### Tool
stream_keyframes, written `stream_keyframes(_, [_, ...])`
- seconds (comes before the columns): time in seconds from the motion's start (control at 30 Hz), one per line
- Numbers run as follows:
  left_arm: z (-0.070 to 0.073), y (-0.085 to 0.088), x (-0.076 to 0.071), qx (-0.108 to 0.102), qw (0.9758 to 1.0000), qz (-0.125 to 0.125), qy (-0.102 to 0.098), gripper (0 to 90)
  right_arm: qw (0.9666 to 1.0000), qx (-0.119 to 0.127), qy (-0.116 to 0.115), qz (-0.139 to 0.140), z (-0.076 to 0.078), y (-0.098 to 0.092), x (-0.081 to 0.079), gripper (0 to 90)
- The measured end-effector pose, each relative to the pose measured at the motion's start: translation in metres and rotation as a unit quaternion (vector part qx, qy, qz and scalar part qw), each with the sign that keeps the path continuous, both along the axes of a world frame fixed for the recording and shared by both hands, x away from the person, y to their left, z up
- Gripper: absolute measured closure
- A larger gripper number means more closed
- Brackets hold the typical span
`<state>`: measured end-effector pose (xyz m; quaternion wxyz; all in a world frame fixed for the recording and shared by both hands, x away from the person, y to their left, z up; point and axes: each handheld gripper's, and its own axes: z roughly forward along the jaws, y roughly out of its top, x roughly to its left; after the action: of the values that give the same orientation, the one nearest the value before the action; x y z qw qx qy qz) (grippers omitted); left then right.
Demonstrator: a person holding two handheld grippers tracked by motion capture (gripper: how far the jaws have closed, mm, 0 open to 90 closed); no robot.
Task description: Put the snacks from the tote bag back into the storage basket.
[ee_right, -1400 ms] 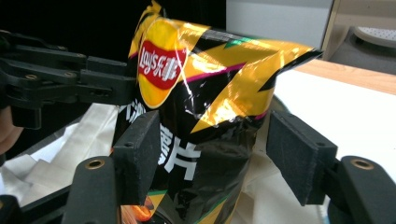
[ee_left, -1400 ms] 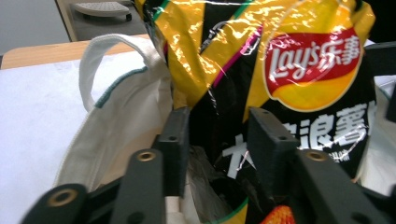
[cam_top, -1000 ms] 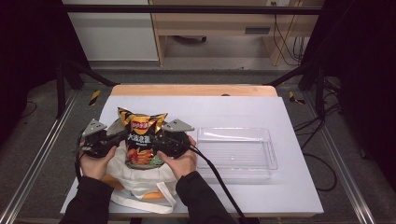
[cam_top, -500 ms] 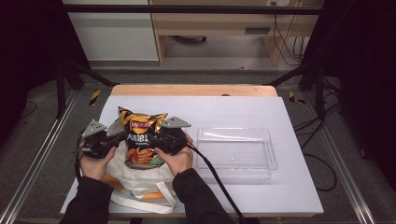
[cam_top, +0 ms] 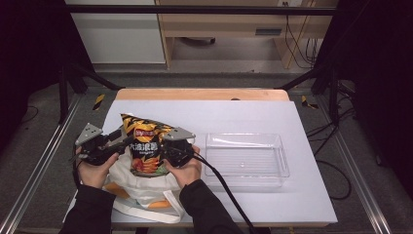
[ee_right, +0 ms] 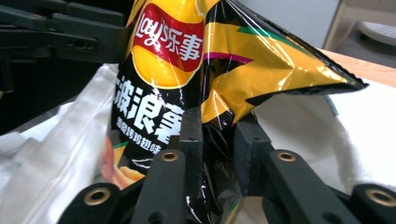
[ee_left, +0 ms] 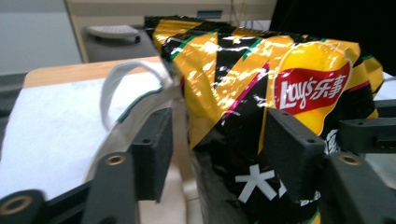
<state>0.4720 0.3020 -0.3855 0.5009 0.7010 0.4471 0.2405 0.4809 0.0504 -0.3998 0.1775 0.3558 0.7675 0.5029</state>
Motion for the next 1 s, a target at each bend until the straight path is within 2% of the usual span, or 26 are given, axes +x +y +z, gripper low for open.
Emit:
stream_keyframes(0.1, [0.0,-0.001,0.0,0.0,0.9999,-0.012,-0.007,35.0,1.0,-0.001,-0.004,0.008,-0.001,-0.002,-0.005,78.4])
stream_keyframes(0.23, [-0.001,-0.003,-0.001,-0.001,0.9997,-0.024,-0.006,28.7,0.9997,-0.003,-0.015,0.018,-0.002,-0.005,-0.012,80.0])
stream_keyframes(0.37, [-0.003,-0.005,0.0,-0.008,0.999,-0.044,0.004,27.8,0.9995,-0.002,-0.018,0.026,-0.004,-0.007,-0.016,80.9])
stream_keyframes(0.47, [-0.004,-0.008,0.0,-0.009,0.9983,-0.057,0.011,37.0,0.9995,-0.003,-0.018,0.026,-0.005,-0.007,-0.016,80.8])
stream_keyframes(0.5, [-0.004,-0.008,0.0,-0.012,0.998,-0.06,0.016,43.5,0.9995,-0.003,-0.018,0.024,-0.005,-0.007,-0.016,80.7])
stream_keyframes(0.63, [-0.004,-0.006,-0.001,-0.009,0.9986,-0.044,0.027,64.7,0.9996,-0.002,-0.017,0.023,-0.005,-0.007,-0.016,79.3])
stream_keyframes(0.67, [-0.004,-0.005,-0.002,-0.006,0.9987,-0.043,0.029,73.7,0.9996,-0.002,-0.016,0.022,-0.005,-0.007,-0.016,78.7])
stream_keyframes(0.73, [-0.005,-0.006,-0.002,-0.002,0.9985,-0.045,0.031,82.5,0.9996,0.003,-0.013,0.024,-0.005,-0.008,-0.016,77.3])
stream_keyframes(0.87, [-0.005,-0.012,-0.005,0.018,0.9988,-0.039,0.024,88.8,0.9997,0.006,-0.015,0.019,-0.004,-0.008,-0.017,69.9])
stream_keyframes(1.0, [-0.004,-0.014,-0.01,0.031,0.9988,-0.035,0.016,90.0,0.9996,0.021,-0.019,0.007,-0.002,-0.013,-0.018,50.9])
